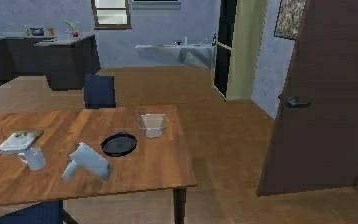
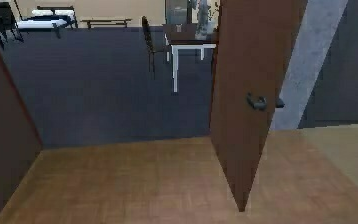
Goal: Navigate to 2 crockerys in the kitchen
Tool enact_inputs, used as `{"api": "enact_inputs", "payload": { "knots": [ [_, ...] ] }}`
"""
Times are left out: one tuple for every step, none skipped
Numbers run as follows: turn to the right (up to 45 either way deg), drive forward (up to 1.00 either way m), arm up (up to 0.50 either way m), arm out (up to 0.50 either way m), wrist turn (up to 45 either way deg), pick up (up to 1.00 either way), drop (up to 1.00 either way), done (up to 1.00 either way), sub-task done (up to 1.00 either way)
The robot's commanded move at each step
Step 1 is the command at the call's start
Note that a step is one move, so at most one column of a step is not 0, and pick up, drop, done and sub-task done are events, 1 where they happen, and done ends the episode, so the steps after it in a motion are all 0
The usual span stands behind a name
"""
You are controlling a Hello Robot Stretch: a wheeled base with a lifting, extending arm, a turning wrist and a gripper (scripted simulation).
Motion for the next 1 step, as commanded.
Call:
{"api": "enact_inputs", "payload": {
  "knots": [
    [-45.0, 0.00, 0.00, 0.00, 0.0, 0.00, 0.00, 0.00, 0.00]
  ]
}}
